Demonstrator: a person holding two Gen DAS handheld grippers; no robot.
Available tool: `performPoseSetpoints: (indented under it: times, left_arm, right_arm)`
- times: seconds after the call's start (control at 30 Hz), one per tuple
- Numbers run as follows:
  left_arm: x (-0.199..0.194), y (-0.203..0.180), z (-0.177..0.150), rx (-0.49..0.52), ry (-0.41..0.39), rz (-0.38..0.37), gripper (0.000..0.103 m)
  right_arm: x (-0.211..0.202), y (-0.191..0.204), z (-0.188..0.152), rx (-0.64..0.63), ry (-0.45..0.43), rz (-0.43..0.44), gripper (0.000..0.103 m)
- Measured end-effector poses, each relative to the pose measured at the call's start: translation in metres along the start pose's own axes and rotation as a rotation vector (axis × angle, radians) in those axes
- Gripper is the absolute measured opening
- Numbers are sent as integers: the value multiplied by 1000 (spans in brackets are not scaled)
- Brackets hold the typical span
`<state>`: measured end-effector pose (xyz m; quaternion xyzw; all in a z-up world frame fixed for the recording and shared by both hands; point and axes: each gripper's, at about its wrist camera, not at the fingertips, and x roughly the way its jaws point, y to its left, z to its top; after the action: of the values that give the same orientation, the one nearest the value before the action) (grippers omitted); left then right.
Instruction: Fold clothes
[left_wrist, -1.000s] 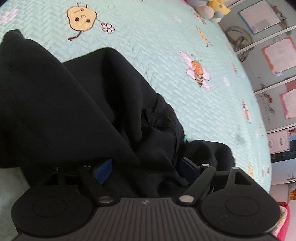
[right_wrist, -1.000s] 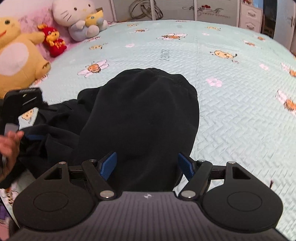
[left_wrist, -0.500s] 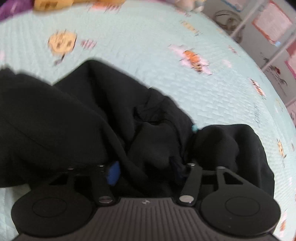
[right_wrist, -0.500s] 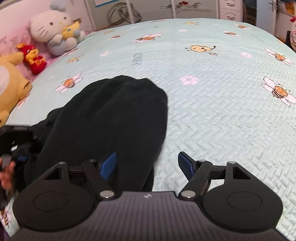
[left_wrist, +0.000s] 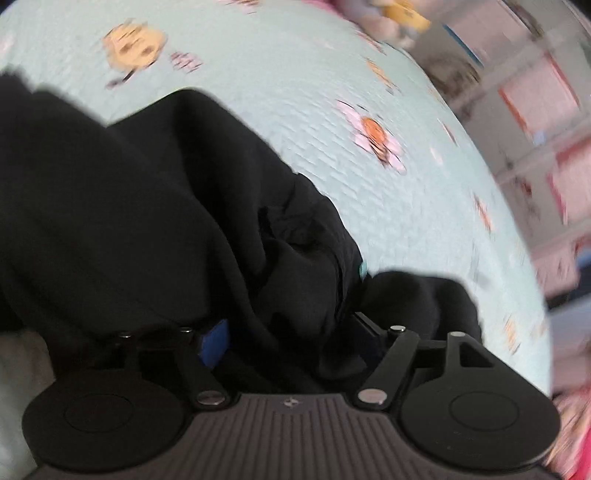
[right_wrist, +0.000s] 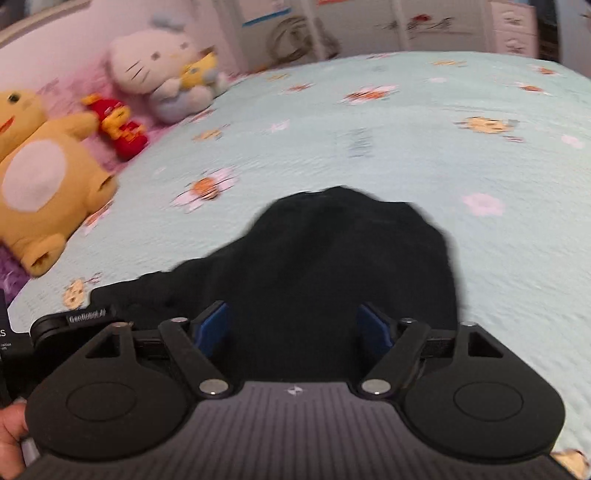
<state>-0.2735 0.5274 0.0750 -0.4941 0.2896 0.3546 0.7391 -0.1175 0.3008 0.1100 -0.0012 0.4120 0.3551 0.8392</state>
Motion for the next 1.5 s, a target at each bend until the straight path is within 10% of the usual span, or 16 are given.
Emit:
performPoseSetpoints:
  times: [0.2,0.43,0.67,0.77,0.87,1.0,1.5]
  left_arm:
    - [2,9,-7,56,-18,39,25]
    - [-3,30,-16,65,-41,-35,17]
    - [-17,36,-39,143,-53,-65,13]
    - [-23,44,-42,151,-49,-89,13]
    - [-29,43,-44,180,-58,-94,11]
    - [-48,41,-50,253,-95,-98,8]
    - [-205,-45,-62,594,-361,-330,7]
  right_arm:
    - [53,47,20,-71,62,-54,80]
    - [87,55,24,-135,78,-252,80]
    - [99,29,19,-93,91,-243,79]
    - [89,21,11,-104,43,-207,53]
    - [62,5,-1,-67,-11,-108,20]
    - [9,-5,-24,-109,-131,-54,2]
    - [-211,8,-40,-457,-604,-126,1]
